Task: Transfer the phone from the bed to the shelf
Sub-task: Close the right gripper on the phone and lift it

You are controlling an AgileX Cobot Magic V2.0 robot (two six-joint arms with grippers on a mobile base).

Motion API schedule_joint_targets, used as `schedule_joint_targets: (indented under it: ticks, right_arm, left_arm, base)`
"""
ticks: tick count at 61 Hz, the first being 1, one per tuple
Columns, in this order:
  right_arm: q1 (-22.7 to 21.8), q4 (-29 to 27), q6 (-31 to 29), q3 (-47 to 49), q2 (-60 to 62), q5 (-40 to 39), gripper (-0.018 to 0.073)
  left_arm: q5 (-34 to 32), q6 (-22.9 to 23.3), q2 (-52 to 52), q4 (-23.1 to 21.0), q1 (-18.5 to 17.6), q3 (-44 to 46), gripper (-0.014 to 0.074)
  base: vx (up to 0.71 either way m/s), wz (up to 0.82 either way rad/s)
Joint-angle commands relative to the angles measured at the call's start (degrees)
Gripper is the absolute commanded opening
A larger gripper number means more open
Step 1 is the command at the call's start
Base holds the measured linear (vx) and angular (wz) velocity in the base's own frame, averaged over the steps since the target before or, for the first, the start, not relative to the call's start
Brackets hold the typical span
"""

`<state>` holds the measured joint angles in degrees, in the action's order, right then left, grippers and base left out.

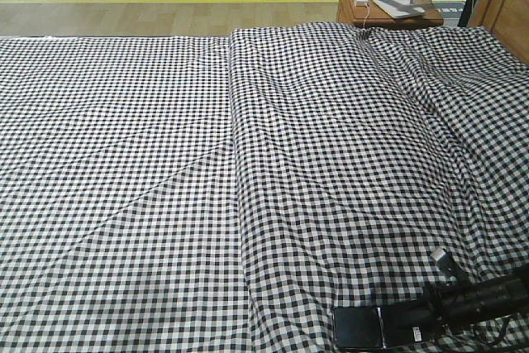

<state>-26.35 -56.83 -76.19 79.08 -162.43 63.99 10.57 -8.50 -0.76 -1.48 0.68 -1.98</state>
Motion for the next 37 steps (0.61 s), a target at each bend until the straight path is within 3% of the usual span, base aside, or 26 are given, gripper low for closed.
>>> schedule_joint_targets:
  ticks: [1, 10, 27, 37]
  right_arm:
    - [-0.1, -0.74, -1.69, 0.17, 3.3, 6.94, -0.0012]
    - [-0.1, -0.74, -3.6, 0.17, 3.42, 9.85, -0.001]
    - [-0.1, -0.52, -1.17, -0.23, 7.84, 9.82, -0.001]
    - [0.4, 2.97, 1.52, -0.31, 13.45, 9.82, -0.0008]
  left_arm:
    - [-4.16, 0.33, -0.74, -0.52, -0.17, 1.27, 0.0001]
    - [-4.16, 0.33, -0.74, -0.52, -0.17, 1.27, 0.0001]
    - [-4.16, 0.33, -0.74, -0.52, -0.17, 1.27, 0.0001]
    - [-4.16, 0.33, -0.74, -0.52, -0.17, 1.27, 0.0001]
  base:
    - [0.0, 0.0]
    - [0.0, 0.0]
    - [0.0, 0.0]
    - [0.0, 0.0]
